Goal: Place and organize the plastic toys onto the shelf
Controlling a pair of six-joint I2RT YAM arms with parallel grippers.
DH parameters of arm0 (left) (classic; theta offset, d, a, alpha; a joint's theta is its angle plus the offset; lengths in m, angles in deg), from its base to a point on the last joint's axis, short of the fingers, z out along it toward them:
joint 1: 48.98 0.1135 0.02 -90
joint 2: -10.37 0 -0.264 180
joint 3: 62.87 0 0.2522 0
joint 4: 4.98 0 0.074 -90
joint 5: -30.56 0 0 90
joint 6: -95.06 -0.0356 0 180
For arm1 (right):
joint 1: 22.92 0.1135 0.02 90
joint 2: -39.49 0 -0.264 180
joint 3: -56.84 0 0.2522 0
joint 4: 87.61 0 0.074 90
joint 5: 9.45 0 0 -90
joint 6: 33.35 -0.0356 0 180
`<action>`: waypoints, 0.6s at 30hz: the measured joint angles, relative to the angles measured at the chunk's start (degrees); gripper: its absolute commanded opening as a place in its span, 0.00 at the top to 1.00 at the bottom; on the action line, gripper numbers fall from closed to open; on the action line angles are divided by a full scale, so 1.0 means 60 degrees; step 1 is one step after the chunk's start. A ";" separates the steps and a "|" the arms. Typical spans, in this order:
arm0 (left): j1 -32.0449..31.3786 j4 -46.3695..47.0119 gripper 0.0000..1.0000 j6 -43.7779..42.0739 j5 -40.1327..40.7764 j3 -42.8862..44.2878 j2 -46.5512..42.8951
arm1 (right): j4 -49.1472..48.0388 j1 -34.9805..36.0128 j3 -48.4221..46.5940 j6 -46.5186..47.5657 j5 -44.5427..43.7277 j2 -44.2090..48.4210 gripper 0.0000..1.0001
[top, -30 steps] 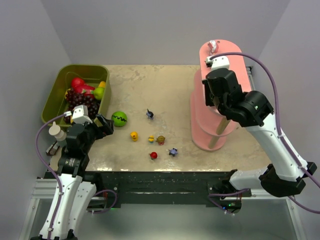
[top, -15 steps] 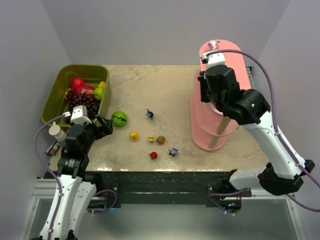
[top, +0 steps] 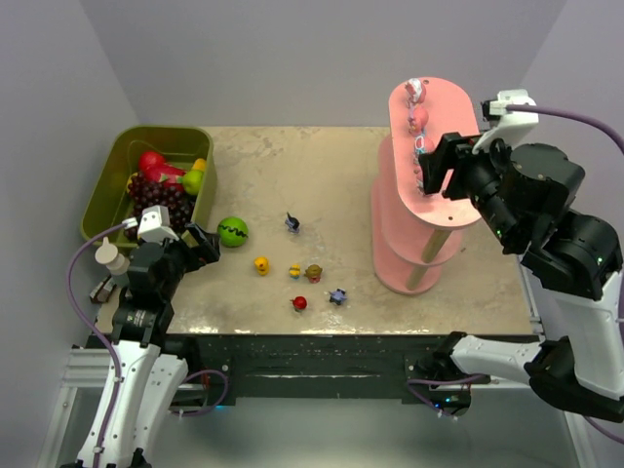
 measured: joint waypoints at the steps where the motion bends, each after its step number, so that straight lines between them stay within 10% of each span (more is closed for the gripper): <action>1: 0.0000 0.0000 0.00 0.0000 0.0000 0.0000 0.0000 | 0.0029 0.0000 0.0000 0.0018 -0.0087 0.0066 0.26; 18: 0.0000 0.0000 0.00 0.0000 0.0000 0.0000 -0.0026 | 0.0543 -0.0004 0.1198 0.0193 -0.0586 -0.0459 0.25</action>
